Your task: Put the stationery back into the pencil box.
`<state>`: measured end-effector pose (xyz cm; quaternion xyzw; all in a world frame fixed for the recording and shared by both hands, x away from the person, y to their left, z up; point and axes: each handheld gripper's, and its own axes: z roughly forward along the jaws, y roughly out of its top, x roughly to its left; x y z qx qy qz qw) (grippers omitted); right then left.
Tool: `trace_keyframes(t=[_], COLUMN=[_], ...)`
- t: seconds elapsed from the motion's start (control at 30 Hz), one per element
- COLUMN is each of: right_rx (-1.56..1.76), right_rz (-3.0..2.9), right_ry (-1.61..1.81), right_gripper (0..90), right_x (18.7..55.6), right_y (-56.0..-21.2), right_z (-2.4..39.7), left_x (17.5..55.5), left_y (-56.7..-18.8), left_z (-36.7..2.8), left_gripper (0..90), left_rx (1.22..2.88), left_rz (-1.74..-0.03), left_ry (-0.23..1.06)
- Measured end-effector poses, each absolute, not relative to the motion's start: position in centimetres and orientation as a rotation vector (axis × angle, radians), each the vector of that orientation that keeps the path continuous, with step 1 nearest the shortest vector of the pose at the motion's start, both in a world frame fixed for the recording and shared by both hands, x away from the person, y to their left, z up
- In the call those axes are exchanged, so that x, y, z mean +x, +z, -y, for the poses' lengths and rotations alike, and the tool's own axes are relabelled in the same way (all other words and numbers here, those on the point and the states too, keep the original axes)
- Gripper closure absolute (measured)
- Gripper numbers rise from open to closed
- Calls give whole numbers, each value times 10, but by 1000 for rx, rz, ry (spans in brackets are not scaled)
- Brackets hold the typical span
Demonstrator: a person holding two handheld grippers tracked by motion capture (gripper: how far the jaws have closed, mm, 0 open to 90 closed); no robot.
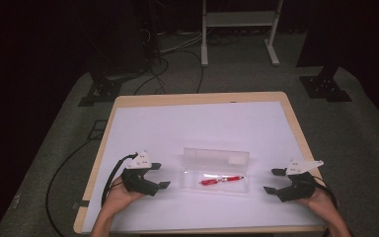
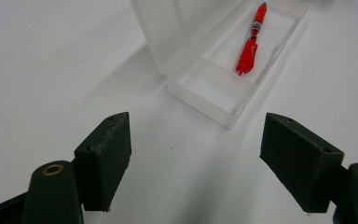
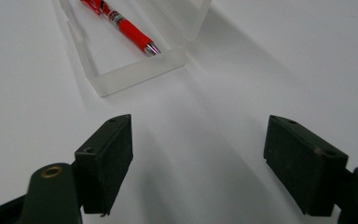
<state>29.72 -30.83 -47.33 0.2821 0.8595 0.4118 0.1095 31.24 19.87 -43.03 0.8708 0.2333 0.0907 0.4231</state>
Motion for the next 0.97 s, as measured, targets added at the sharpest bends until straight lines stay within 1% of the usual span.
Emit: trace_keyframes(t=[0.37,0.5,0.63,0.9,0.97], right_rx=[833,831,829,827,821], right_rz=[-2520,-2518,-2516,-2483,-2468], right_ry=[1211,1210,1215,1235,1251], right_gripper=[231,231,231,231,231], right_x=[296,296,295,289,287], right_y=[-472,-472,-472,-469,-466], right_z=[308,308,307,308,308], left_x=[307,304,298,285,281], left_y=[-433,-435,-437,-443,-444], left_z=[-214,-219,-225,-247,-251], left_gripper=[218,189,189,185,179], left_rx=[2156,2142,2131,2076,2075], left_rz=[-625,-646,-662,-721,-734], left_ry=[246,246,255,297,328])
